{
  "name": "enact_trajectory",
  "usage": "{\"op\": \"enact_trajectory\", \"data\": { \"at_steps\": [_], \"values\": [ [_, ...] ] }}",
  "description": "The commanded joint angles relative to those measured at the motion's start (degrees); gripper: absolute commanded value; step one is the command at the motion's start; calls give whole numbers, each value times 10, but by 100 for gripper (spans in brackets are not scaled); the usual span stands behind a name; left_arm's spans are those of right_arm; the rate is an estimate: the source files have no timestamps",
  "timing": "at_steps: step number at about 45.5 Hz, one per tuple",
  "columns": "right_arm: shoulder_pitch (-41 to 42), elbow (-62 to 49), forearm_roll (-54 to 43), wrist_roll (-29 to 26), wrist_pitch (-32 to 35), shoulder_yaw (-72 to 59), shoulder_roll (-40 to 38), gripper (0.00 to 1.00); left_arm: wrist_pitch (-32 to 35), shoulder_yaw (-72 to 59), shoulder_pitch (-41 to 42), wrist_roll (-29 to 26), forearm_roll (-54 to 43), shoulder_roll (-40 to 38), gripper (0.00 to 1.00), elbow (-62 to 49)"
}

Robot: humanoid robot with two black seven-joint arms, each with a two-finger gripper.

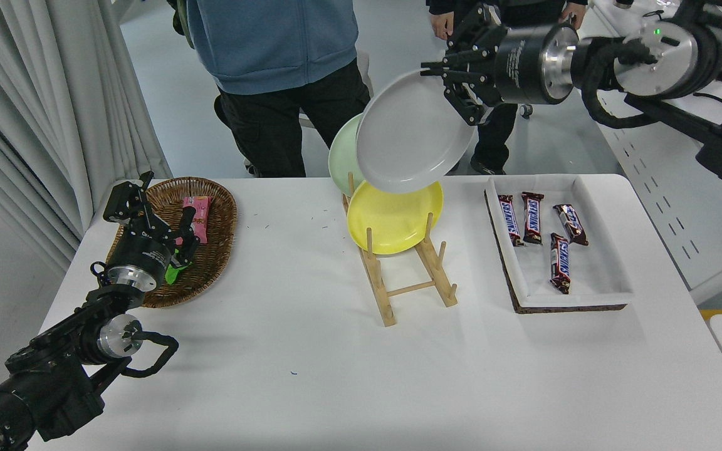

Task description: Place the plate on the table

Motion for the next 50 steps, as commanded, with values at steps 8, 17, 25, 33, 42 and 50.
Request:
{"op": "enact_trajectory", "data": {
  "at_steps": [8,17,25,33,42,50],
  "values": [
    [19,18,87,-25,-35,12,5,0,0,0,0,0,1,0,100,0],
    [-18,17,99,-30,-94,19,31,0,0,0,0,0,0,0,100,0],
    [-109,12,131,-30,-140,73,72,0,0,0,0,0,0,0,100,0],
    [-173,7,132,-28,-203,111,97,0,0,0,0,0,0,0,100,0],
    [-187,-6,161,-9,-300,103,134,0,0,0,0,0,1,0,100,0],
    [-221,-6,191,4,-307,99,136,0,0,0,0,0,0,0,100,0]
  ]
}}
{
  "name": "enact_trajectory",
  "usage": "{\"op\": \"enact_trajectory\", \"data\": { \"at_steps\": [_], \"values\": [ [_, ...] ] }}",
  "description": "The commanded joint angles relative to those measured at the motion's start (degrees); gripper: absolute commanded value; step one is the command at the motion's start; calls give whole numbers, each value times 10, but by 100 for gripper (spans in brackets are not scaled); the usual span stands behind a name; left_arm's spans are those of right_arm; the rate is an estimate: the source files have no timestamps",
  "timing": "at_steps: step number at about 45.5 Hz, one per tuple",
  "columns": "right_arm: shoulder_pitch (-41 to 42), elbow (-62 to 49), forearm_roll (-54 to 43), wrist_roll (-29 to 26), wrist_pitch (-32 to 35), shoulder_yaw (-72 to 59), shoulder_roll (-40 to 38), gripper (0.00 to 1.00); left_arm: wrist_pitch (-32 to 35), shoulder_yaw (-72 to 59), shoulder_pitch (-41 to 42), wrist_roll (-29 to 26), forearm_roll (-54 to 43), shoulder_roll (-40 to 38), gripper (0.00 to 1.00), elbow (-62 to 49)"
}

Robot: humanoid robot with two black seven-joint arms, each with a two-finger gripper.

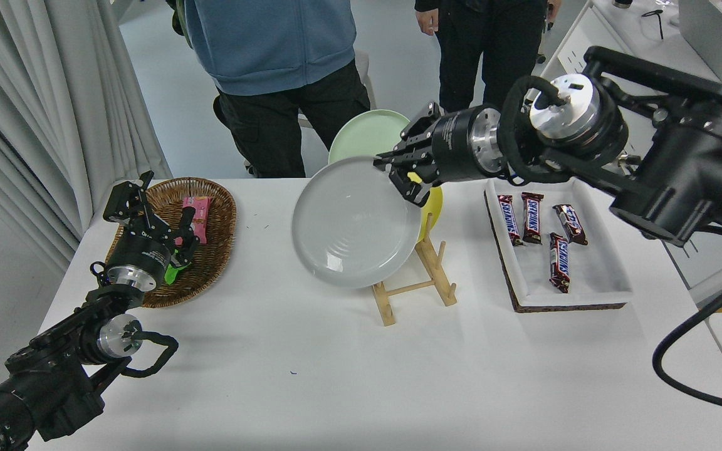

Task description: Place the plate on the table

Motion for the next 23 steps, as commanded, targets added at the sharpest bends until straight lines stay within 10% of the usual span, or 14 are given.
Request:
{"op": "enact_trajectory", "data": {
  "at_steps": [1,23],
  "values": [
    [-49,-4,35,14,-47,1,18,0,0,0,0,0,0,0,100,0],
    [-156,-87,122,15,-108,70,98,0,0,0,0,0,0,0,100,0]
  ]
}}
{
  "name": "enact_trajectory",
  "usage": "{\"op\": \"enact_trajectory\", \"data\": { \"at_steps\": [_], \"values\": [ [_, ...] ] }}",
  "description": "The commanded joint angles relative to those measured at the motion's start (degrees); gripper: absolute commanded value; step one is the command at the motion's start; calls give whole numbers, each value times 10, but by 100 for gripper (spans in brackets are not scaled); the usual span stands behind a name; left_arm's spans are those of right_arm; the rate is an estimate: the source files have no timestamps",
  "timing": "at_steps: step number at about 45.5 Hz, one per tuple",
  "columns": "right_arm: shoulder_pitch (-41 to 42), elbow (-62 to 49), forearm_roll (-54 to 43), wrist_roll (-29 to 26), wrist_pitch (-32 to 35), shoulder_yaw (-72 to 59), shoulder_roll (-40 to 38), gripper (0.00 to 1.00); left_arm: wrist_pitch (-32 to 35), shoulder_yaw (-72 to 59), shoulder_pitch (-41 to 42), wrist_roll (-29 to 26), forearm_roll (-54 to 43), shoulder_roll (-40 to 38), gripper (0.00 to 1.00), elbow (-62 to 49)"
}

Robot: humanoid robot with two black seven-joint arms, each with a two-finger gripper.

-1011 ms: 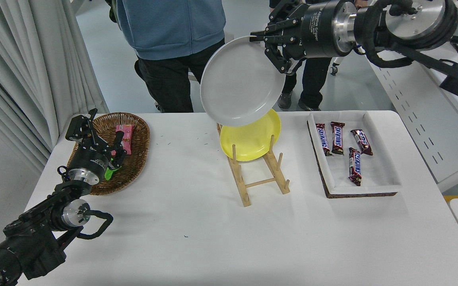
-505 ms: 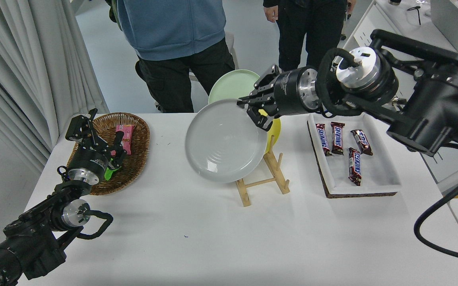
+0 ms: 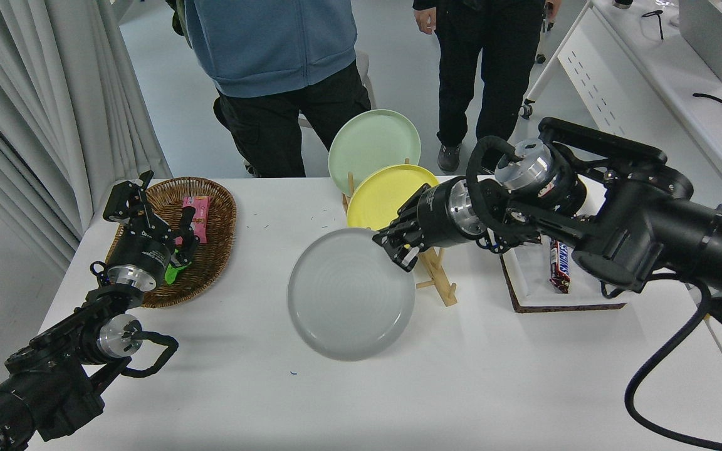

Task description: Place the plate on the table

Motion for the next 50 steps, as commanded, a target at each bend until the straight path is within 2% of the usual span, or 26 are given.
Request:
{"op": "enact_trajectory", "data": {
  "at_steps": [1,17,50],
  "values": [
    [-69,-65,26,1,-17,61,42,0,0,0,0,0,0,0,100,0],
    [-106,-191,36,-2,-17,90,101,0,0,0,0,0,0,0,100,0],
    [-155,-219,3,-5,-17,38,134,0,0,0,0,0,0,0,100,0]
  ]
}}
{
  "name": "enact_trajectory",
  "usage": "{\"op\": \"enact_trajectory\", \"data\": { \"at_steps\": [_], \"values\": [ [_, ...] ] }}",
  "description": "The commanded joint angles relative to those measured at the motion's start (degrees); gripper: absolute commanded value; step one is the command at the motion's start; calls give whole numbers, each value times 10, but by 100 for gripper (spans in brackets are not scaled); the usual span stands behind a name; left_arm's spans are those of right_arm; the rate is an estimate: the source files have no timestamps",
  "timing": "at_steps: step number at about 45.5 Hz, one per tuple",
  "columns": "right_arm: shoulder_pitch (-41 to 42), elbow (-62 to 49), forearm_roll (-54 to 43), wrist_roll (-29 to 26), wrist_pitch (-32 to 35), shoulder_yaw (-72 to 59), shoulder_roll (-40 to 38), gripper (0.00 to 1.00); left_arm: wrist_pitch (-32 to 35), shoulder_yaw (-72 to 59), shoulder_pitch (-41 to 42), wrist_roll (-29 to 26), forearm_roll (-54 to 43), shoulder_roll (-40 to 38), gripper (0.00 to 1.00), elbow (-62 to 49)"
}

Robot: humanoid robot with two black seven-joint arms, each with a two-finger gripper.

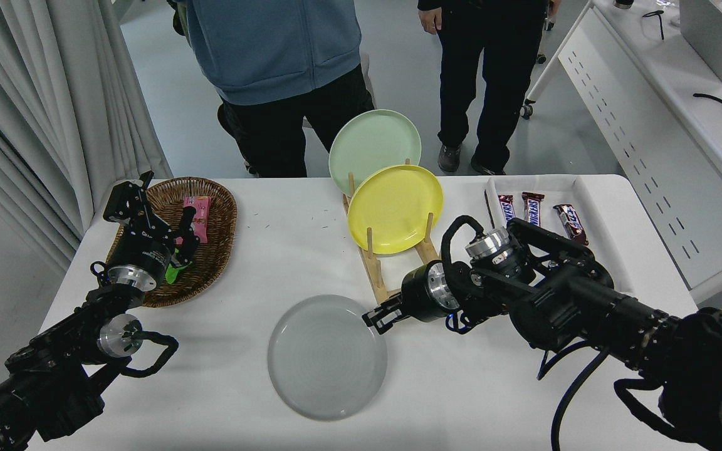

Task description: Place the plate on the table

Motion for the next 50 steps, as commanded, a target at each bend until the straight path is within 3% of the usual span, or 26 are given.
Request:
{"op": "enact_trajectory", "data": {
  "at_steps": [1,50],
  "values": [
    [-12,-11,-17,-1,0,-6,5,0,0,0,0,0,0,0,100,0],
    [-13,-50,-36,-2,0,-7,6,0,0,0,0,0,1,0,100,0]
  ]
}}
